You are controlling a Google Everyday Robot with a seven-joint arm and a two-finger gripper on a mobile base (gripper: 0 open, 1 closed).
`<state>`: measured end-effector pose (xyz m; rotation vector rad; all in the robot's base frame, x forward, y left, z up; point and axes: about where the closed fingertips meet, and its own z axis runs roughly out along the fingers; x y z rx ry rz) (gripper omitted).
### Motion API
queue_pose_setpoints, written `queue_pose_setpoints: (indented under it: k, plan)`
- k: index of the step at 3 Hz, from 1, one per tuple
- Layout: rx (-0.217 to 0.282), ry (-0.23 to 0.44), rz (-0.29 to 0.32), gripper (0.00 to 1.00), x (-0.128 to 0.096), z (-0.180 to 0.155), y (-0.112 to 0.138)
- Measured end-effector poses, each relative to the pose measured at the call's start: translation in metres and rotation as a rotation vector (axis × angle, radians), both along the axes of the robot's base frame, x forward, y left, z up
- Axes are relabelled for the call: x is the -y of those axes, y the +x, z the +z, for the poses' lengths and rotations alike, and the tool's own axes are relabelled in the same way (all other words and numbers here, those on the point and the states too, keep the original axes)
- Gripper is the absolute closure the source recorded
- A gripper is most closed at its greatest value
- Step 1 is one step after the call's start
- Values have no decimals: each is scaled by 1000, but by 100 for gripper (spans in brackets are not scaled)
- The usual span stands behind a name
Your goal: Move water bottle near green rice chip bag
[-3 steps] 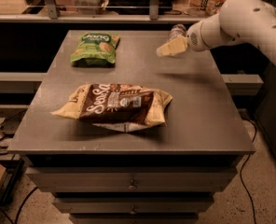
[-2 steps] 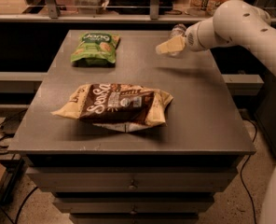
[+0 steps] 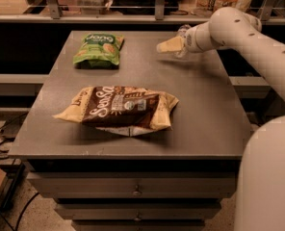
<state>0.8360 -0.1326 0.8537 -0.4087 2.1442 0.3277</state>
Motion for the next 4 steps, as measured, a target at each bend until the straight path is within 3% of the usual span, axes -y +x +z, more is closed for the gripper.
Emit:
queue_pose_setpoints:
  k: [1,2,3,4]
  plan:
    - [-6,22,-12,17,-7,-7,16]
    - [-2,19,-19,41,-11,-7,24]
    - [24,24,-4,63,-18,5,27]
    - [75,28,49,87,-36,31,25]
